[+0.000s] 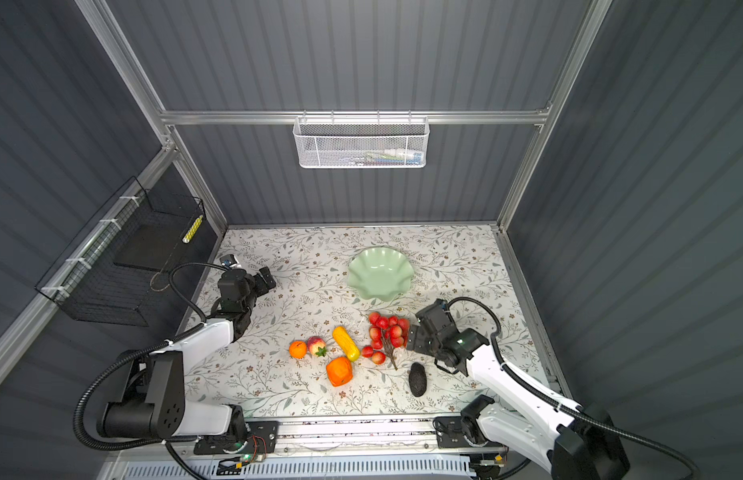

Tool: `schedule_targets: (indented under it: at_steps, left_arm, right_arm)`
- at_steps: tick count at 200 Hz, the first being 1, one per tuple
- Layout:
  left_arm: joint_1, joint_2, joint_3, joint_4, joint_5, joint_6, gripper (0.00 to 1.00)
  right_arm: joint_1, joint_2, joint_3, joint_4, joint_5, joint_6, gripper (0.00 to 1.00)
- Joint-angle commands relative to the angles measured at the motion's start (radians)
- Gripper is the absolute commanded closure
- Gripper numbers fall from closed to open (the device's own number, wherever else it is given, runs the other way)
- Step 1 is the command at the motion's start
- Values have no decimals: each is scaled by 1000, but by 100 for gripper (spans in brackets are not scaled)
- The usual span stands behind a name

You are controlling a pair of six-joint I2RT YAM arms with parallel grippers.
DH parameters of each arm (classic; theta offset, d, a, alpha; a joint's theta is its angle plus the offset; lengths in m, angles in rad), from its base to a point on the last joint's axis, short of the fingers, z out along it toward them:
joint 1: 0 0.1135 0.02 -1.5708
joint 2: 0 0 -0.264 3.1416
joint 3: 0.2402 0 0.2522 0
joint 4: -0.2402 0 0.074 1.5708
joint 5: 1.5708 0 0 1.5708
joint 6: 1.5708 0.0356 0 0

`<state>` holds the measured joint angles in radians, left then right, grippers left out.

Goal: Place and organize the fake fruits in the fruit bowl
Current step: 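Reach the right gripper down and grasp the dark avocado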

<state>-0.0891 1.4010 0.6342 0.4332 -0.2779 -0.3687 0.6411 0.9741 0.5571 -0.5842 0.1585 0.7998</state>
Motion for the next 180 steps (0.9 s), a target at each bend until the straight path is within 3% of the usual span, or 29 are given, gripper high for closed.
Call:
schedule_targets:
  at_steps: [1,26,45,84,109,123,155,180]
  left_arm:
    - [-1,10,22,-2,23,-22,0]
    - [-1,7,21,-2,40,-28,0]
    - [-1,7,21,-1,42,-28,0]
    - [-1,-2,22,-14,49,-29,0]
    - [-1,-8,10,-17,45,-34,0]
    - [-1,-10,6,-15,48,-42,0]
    - [-1,-10,4,-15,65,-52,0]
    - [-1,-4,7,-18,64,-75,0]
  right_arm:
    - [96,-21,-44,-107,10,177,8]
    - [224,16,-73,-94,13,274,13]
    - [264,64,-78,-73,26,306,19]
    - [285,112,-67,-58,79,305,38]
    - [287,77,-59,-77,116,287,57]
    - [287,37,-30,-116,165,264,64]
    - [269,-34,112,-216,319,149,68]
    - [157,-19,224,-102,313,-41,69]
